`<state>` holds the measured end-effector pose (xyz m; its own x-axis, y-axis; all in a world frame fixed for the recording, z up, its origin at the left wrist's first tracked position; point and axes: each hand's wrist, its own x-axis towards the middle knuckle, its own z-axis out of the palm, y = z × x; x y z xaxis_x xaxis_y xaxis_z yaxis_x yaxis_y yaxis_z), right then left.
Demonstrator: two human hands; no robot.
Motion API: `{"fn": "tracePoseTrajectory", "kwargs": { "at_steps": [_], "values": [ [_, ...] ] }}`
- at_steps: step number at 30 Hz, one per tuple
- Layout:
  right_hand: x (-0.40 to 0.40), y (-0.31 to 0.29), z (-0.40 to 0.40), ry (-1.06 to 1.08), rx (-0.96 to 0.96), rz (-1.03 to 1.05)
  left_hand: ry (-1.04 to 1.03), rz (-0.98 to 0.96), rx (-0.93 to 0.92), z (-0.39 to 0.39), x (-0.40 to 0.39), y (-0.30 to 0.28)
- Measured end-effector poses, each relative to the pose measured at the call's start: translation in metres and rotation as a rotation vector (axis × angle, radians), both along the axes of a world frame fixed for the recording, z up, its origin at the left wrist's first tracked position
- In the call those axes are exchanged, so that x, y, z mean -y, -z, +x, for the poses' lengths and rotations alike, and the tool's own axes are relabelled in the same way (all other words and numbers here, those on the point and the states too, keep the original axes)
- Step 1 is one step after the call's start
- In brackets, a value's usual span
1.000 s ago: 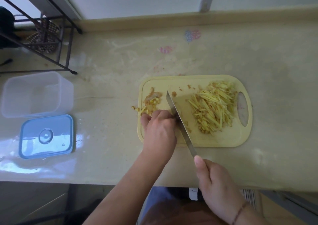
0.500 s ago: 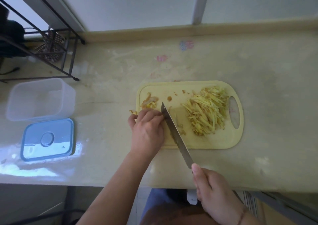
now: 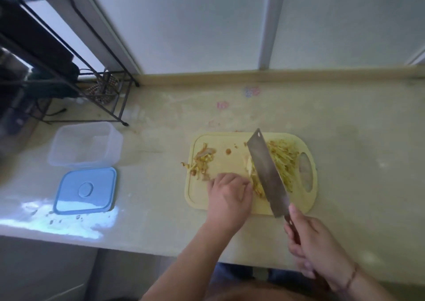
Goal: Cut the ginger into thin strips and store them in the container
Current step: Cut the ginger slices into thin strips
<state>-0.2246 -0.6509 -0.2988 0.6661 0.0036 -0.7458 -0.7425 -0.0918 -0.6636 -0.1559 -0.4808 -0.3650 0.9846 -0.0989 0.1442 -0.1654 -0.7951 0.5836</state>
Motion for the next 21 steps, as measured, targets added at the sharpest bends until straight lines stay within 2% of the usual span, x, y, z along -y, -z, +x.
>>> {"fn": "tracePoseTrajectory", "kwargs": {
  "at_steps": [5,12,19,21],
  "values": [
    [0.013,-0.017,0.008,-0.039,0.075,-0.009,-0.107,0.084,-0.041,0.004,0.044,-0.003],
    [0.051,-0.033,0.02,-0.158,0.076,0.049,-0.078,0.197,0.021,0.006,0.061,-0.004],
    [0.063,-0.025,0.024,-0.248,0.036,0.026,-0.156,0.109,-0.027,0.005,0.034,-0.011],
    [0.064,-0.024,0.024,-0.25,0.028,0.029,-0.264,0.081,-0.011,0.013,0.009,-0.013]
  ]
}}
